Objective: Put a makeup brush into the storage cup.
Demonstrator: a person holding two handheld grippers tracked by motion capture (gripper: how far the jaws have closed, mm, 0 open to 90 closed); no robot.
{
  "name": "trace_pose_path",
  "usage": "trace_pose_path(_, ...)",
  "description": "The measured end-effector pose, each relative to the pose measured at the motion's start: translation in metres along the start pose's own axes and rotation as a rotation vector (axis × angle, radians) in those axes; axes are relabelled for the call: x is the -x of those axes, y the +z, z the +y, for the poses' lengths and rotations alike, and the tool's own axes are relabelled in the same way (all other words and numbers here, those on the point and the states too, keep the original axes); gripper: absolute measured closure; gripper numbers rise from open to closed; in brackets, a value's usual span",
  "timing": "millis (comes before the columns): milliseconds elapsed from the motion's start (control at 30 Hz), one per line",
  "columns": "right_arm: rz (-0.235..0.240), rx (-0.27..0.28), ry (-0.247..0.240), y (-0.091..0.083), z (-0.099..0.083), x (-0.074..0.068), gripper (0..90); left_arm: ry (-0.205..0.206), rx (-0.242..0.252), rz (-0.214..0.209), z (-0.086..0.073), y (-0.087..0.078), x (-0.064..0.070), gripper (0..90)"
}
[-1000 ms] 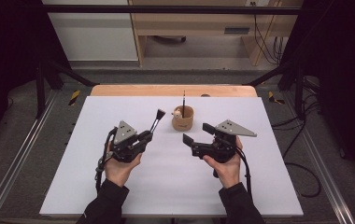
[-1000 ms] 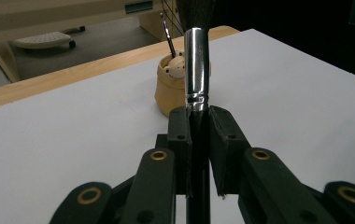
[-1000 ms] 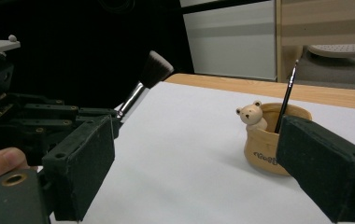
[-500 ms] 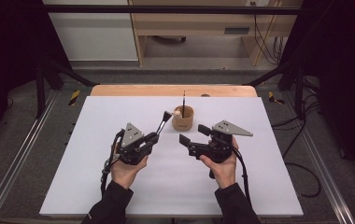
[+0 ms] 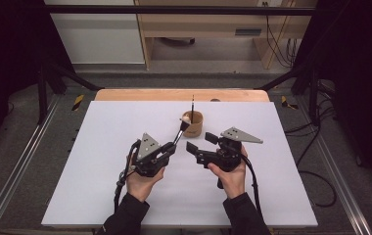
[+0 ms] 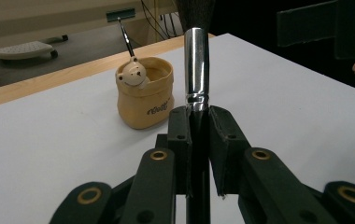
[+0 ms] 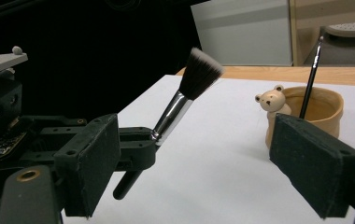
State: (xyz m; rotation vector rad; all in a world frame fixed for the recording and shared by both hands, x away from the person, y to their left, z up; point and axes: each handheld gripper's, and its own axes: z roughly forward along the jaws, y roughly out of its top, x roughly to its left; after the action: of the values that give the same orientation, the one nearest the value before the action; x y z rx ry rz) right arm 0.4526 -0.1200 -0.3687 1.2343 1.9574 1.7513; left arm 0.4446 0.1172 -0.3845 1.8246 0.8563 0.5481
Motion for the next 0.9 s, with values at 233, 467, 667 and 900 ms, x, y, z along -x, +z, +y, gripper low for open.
trace_pose_path(233, 0.020, -0.008, 0.021, 0.006, -0.003, 0.000, 18.6, -0.003, 0.011, -0.011, 0.000, 0.003, 0.007, 79.0)
trace_pose_path(467, 0.036, -0.013, 0.043, 0.010, -0.004, 0.000, 22.1, -0.003, 0.022, -0.023, 0.000, 0.004, 0.014, 79.0)
trace_pose_path(667, 0.045, -0.012, 0.057, 0.012, -0.004, 0.000, 25.7, -0.005, 0.031, -0.033, -0.001, 0.003, 0.019, 79.0)
trace_pose_path(900, 0.047, -0.016, 0.079, 0.016, -0.006, 0.000, 31.4, -0.003, 0.041, -0.034, -0.001, 0.004, 0.025, 79.0)
